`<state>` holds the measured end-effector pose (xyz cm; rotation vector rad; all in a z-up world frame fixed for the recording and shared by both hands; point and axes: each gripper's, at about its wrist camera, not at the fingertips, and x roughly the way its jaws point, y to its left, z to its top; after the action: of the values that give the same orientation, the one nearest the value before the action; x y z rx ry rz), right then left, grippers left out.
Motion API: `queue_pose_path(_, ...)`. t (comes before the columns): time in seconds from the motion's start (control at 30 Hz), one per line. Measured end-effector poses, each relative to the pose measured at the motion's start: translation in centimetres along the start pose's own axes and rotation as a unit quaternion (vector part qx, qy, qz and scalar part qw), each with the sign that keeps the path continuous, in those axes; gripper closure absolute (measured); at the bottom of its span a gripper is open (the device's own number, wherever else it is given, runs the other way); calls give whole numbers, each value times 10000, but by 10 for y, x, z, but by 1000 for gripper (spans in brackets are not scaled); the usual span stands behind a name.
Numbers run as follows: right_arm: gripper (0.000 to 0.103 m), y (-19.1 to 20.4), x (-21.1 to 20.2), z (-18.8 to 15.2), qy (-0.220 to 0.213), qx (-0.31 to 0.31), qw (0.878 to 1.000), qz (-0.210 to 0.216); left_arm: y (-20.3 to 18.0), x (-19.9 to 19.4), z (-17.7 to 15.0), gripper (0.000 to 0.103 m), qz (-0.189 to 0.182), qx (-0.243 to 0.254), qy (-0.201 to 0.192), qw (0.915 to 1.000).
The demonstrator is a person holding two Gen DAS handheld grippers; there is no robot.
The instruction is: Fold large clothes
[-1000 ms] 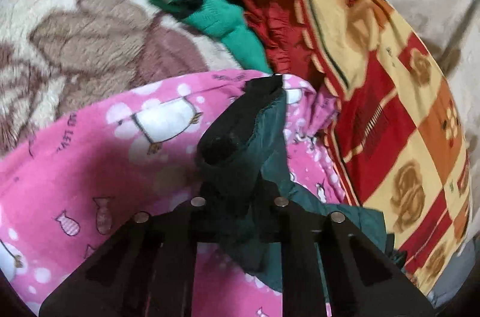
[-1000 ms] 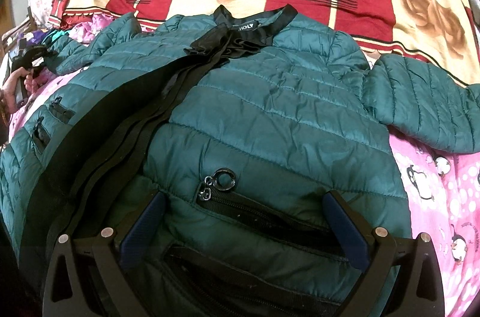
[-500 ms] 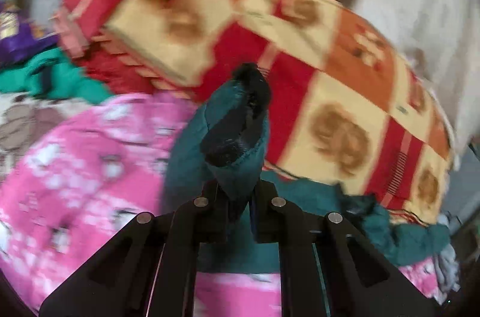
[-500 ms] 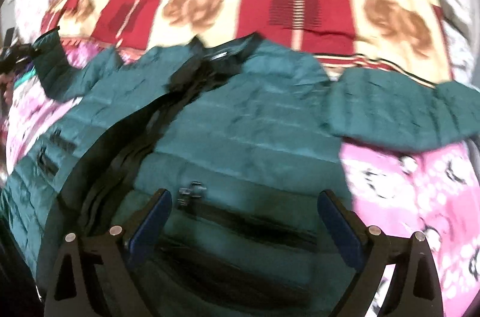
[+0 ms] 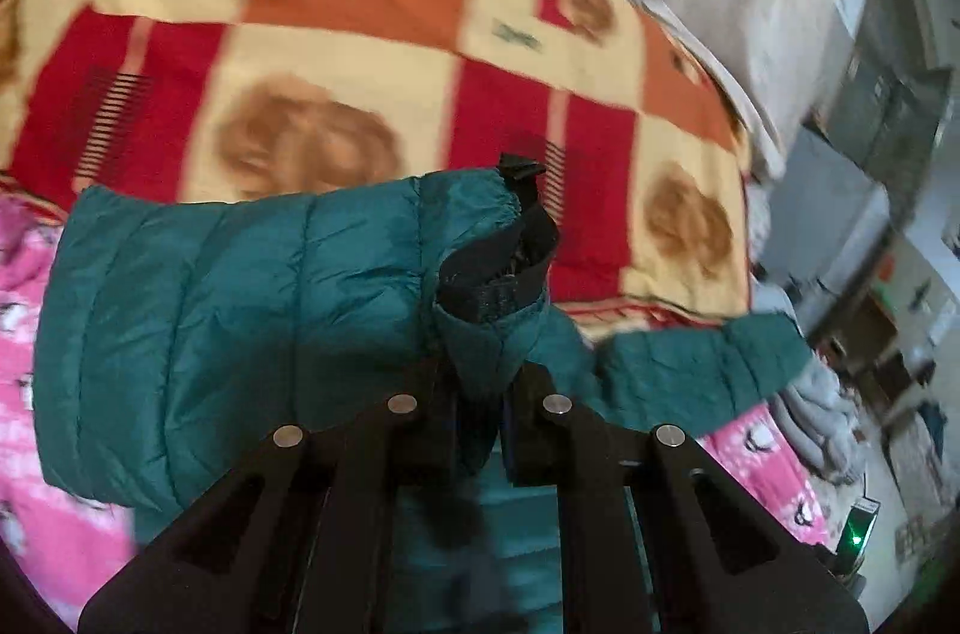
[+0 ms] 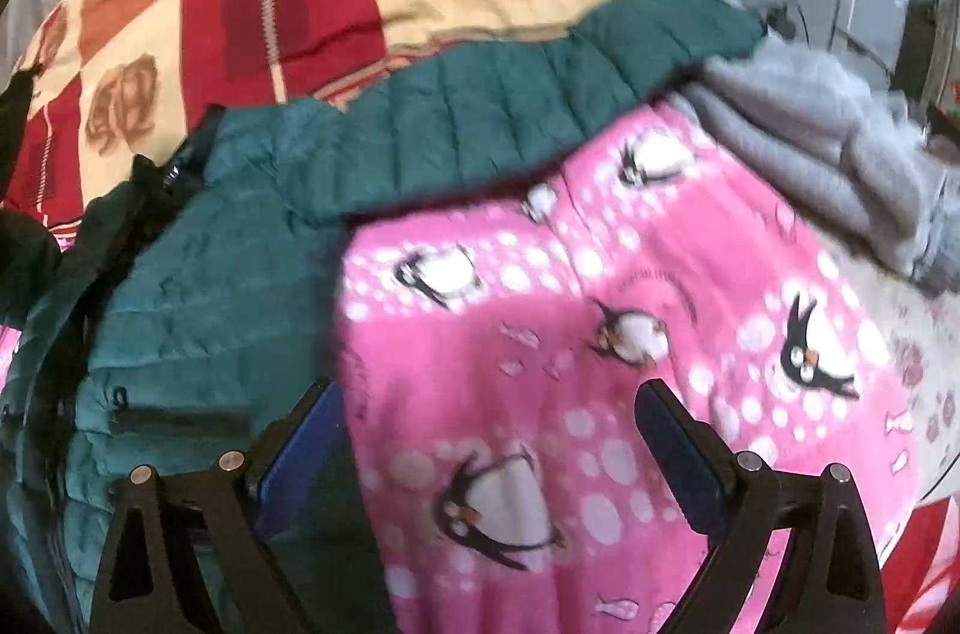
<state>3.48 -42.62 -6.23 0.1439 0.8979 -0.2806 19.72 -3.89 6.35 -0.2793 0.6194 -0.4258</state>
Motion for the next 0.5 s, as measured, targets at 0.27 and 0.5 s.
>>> queue_pose_path(0.27,6,-35,0,-3,51,426,9988,217,-87,103,-39,94,-259,372,800,9958)
queue_pose_path(0.5,6,-54,2,-5,101,667,9967,443,-93,154,-86,94,-72,352,1365,9900)
